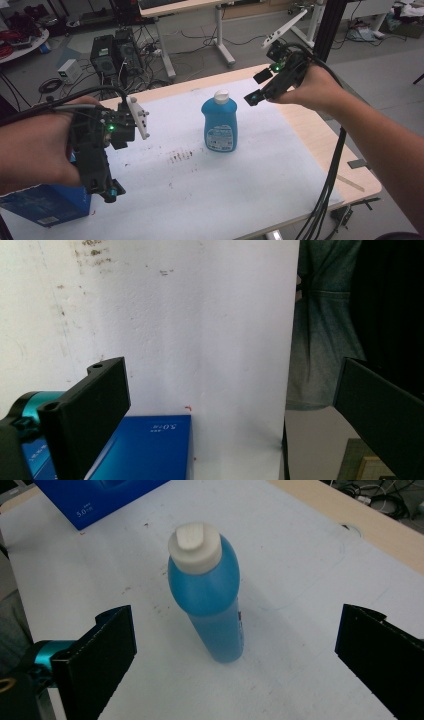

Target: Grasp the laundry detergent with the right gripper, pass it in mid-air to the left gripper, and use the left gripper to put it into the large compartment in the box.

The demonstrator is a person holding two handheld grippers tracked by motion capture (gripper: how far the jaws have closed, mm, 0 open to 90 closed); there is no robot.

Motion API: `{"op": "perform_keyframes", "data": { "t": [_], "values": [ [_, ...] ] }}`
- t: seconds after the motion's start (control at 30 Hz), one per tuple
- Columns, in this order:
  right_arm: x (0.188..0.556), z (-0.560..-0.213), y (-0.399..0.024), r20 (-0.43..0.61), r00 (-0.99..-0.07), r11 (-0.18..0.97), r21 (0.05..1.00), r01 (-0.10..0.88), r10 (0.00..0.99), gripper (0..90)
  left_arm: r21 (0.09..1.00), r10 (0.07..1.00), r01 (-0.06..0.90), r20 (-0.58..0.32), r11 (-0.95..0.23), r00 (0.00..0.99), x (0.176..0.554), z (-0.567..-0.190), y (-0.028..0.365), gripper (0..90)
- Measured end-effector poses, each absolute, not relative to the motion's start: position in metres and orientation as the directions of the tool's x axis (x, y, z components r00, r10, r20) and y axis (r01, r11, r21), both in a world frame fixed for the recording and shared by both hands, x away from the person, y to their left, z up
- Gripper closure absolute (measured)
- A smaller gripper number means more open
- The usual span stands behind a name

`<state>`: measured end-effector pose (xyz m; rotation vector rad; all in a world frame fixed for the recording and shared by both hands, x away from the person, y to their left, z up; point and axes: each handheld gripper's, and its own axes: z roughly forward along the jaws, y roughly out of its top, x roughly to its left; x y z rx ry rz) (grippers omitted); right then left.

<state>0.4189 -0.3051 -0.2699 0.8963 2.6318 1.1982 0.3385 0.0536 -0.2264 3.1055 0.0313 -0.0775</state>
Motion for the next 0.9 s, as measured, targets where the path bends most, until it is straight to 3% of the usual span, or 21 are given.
{"op": "perform_keyframes", "data": {
  "t": [0.9],
  "values": [
    [0.423, -0.359, -0.294, 0.260, -0.797, 0.402, 0.753, 0.520, 0.545, 2.0, 0.043, 0.017, 0.019, -0.044, -0.999, 0.999, 0.341, -0.225, 0.061, 1.7]
  ]
}}
